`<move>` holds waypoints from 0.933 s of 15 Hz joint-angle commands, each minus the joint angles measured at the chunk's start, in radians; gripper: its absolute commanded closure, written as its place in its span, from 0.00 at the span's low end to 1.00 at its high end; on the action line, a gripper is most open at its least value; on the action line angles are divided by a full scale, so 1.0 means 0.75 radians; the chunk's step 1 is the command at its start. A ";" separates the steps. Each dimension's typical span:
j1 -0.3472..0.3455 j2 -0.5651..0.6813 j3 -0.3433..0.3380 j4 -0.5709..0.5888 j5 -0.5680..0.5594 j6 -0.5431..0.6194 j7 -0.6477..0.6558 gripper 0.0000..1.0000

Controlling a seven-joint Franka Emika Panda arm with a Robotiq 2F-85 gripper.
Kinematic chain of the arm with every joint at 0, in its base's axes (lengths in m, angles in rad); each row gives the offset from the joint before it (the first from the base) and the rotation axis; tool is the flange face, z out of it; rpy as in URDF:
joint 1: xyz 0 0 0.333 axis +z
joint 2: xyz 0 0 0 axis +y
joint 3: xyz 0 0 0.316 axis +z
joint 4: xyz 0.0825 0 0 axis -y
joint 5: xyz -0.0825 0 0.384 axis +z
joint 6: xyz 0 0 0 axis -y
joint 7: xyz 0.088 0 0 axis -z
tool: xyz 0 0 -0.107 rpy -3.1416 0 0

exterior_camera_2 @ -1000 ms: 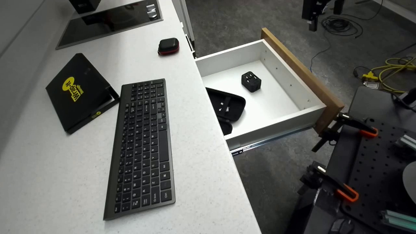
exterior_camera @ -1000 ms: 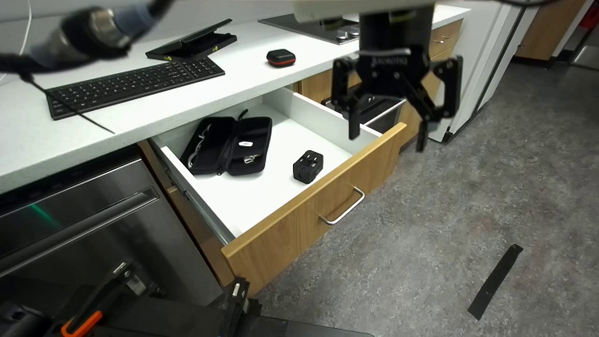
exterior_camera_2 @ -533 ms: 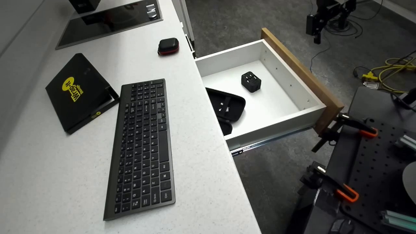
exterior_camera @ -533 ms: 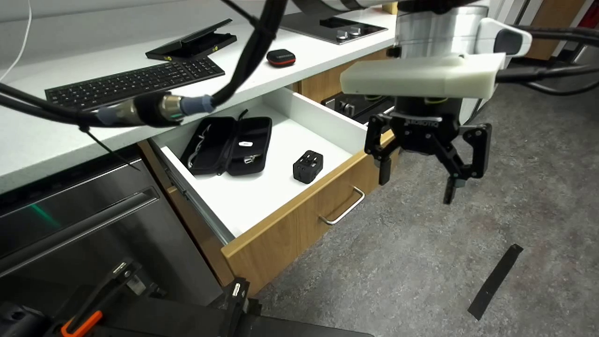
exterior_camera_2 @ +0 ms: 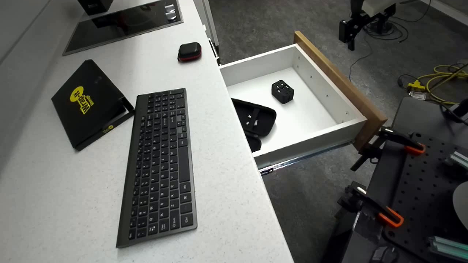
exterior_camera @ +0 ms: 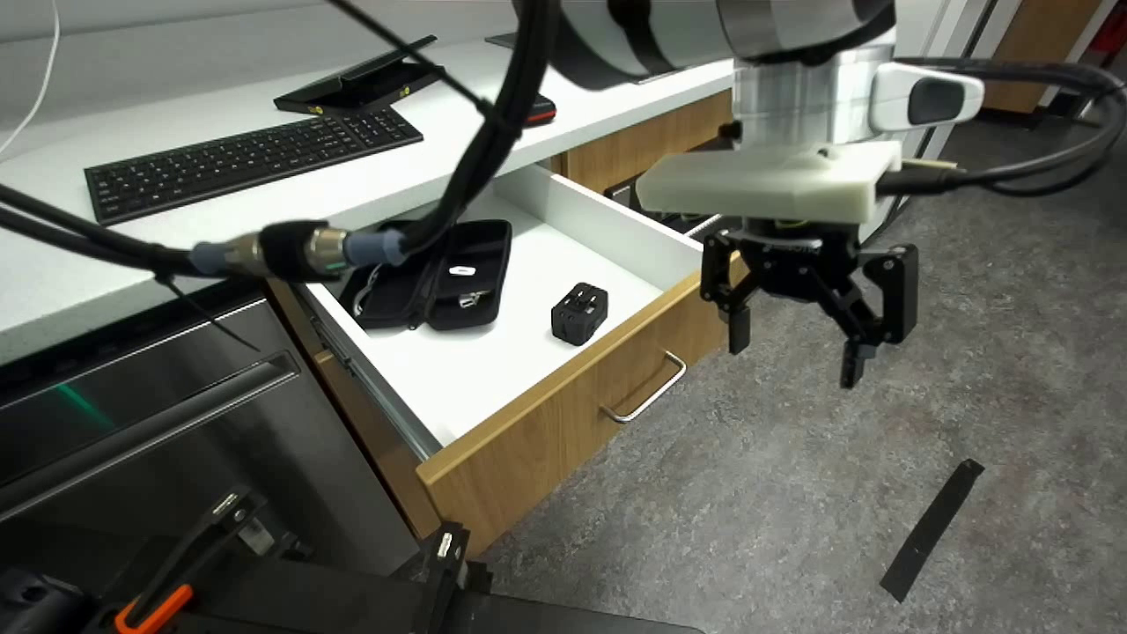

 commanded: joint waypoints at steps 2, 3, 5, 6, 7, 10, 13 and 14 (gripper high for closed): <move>0.125 0.255 -0.086 0.019 -0.105 0.238 0.356 0.00; 0.156 0.311 -0.103 0.023 -0.091 0.290 0.413 0.00; 0.203 0.391 -0.114 0.016 -0.030 0.362 0.441 0.00; 0.221 0.416 -0.105 0.009 0.007 0.396 0.448 0.00; 0.244 0.434 -0.104 0.000 0.032 0.431 0.451 0.00; 0.287 0.382 -0.059 -0.028 0.122 0.468 0.398 0.00; 0.331 0.345 0.041 -0.020 0.226 0.428 0.337 0.00; 0.324 0.335 0.096 -0.014 0.267 0.419 0.287 0.00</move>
